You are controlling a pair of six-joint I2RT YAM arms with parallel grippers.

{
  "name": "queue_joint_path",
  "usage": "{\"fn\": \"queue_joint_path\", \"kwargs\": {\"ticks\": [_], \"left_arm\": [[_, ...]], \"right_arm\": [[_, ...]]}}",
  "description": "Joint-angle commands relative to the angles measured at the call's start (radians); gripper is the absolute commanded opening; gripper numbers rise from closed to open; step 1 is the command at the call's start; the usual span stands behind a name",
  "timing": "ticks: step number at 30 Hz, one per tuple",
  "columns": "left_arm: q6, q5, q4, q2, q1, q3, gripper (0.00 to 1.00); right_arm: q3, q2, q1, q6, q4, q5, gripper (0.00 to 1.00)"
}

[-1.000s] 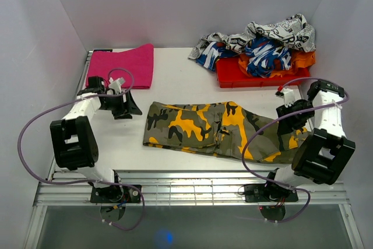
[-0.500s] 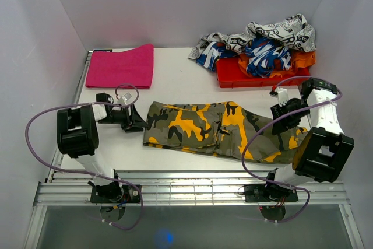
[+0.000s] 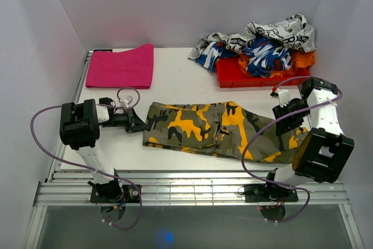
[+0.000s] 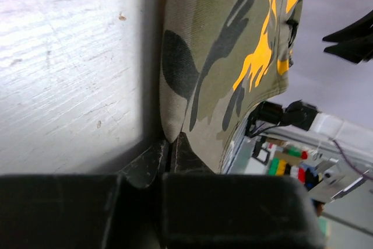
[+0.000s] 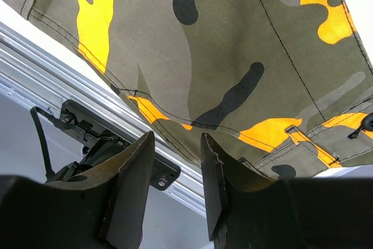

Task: Fold and stack the trousers
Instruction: Fold the trousers

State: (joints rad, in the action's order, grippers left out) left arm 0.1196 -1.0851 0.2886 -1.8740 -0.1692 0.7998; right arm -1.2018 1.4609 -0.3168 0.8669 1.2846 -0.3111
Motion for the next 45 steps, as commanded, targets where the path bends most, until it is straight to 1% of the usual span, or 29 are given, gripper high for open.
{"fn": "queue_joint_path", "kwargs": {"ticks": [1,2,4,5,6,8,9,11,12,13,15,16,17,19,20,22,24,25,28,30,33,34,35,36,38,39,40,43,45], "left_arm": [[0.006,-0.015,-0.029,0.031,-0.007,-0.005,0.03],[0.024,-0.010,-0.025,0.048,-0.015,-0.001,0.00],[0.040,0.013,0.003,0.096,-0.061,0.019,0.00],[0.028,0.020,0.027,0.145,-0.079,0.032,0.00],[0.003,0.028,0.100,0.165,-0.125,0.051,0.00],[-0.055,0.068,0.188,0.215,-0.174,0.122,0.00],[-0.111,0.068,0.278,0.222,-0.235,0.148,0.00],[-0.202,0.085,0.389,0.226,-0.285,0.243,0.00],[-0.281,0.094,0.479,0.234,-0.323,0.272,0.00],[-0.313,0.120,0.512,0.243,-0.340,0.297,0.00],[-0.380,0.154,0.590,0.285,-0.365,0.363,0.00],[-0.394,0.181,0.625,0.320,-0.369,0.399,0.00],[-0.409,0.188,0.639,0.320,-0.369,0.417,0.00],[-0.425,0.179,0.659,0.377,-0.369,0.444,0.00],[-0.425,0.166,0.678,0.394,-0.365,0.456,0.00],[-0.422,0.162,0.702,0.432,-0.349,0.496,0.00],[-0.407,0.169,0.724,0.450,-0.322,0.521,0.00],[-0.393,0.169,0.724,0.469,-0.313,0.526,0.00],[-0.367,0.201,0.727,0.501,-0.277,0.532,0.00],[-0.357,0.238,0.731,0.513,-0.247,0.542,0.00],[-0.328,0.275,0.732,0.535,-0.193,0.556,0.00],[-0.319,0.290,0.733,0.538,-0.176,0.567,0.00],[-0.295,0.300,0.733,0.542,-0.147,0.575,0.00],[-0.276,0.309,0.733,0.543,-0.135,0.581,0.00],[-0.249,0.343,0.735,0.538,-0.093,0.601,0.00],[-0.221,0.353,0.735,0.536,-0.084,0.607,0.00],[-0.200,0.391,0.732,0.533,-0.070,0.611,0.00],[-0.153,0.409,0.732,0.518,-0.035,0.634,0.00],[-0.130,0.447,0.725,0.510,0.005,0.653,0.00]], "right_arm": [[-0.036,-0.019,-0.002,-0.008,0.025,0.014,0.43],[-0.038,-0.014,-0.004,-0.008,0.024,0.014,0.43],[-0.047,-0.007,-0.005,-0.012,0.024,0.009,0.43],[-0.057,0.001,-0.007,-0.012,0.024,0.007,0.43],[-0.062,0.004,-0.013,-0.014,0.024,0.003,0.42],[-0.071,0.016,-0.018,-0.012,0.024,-0.002,0.42],[-0.076,0.019,-0.024,-0.011,0.024,-0.008,0.42],[-0.079,0.027,-0.031,-0.011,0.024,-0.017,0.42],[-0.078,0.030,-0.039,-0.011,0.022,-0.028,0.42],[-0.078,0.035,-0.044,-0.011,0.024,-0.034,0.43],[-0.068,0.039,-0.064,-0.014,0.022,-0.057,0.44],[-0.065,0.044,-0.077,-0.019,0.024,-0.081,0.47],[-0.059,0.049,-0.085,-0.019,0.024,-0.095,0.49],[-0.036,0.061,-0.093,-0.034,0.022,-0.132,0.57],[-0.025,0.064,-0.096,-0.042,0.022,-0.178,0.62],[0.010,0.075,-0.096,-0.061,0.022,-0.242,0.64],[0.042,0.087,-0.096,-0.095,0.015,-0.340,0.65],[0.074,0.098,-0.096,-0.086,-0.001,-0.373,0.66],[0.145,0.090,-0.084,-0.106,-0.083,-0.362,0.70],[0.157,0.101,-0.080,-0.100,-0.117,-0.378,0.71],[0.134,0.173,-0.080,-0.127,-0.142,-0.414,0.73],[0.121,0.229,-0.080,-0.140,-0.139,-0.437,0.73],[0.098,0.257,-0.080,-0.146,-0.122,-0.495,0.72],[0.091,0.278,-0.080,-0.155,-0.122,-0.517,0.72],[0.096,0.320,-0.073,-0.218,-0.146,-0.545,0.74],[0.120,0.326,-0.068,-0.248,-0.204,-0.537,0.75],[0.133,0.337,-0.064,-0.268,-0.223,-0.534,0.75],[0.172,0.357,-0.039,-0.322,-0.293,-0.552,0.81],[0.194,0.361,-0.021,-0.379,-0.336,-0.569,0.85]]}}
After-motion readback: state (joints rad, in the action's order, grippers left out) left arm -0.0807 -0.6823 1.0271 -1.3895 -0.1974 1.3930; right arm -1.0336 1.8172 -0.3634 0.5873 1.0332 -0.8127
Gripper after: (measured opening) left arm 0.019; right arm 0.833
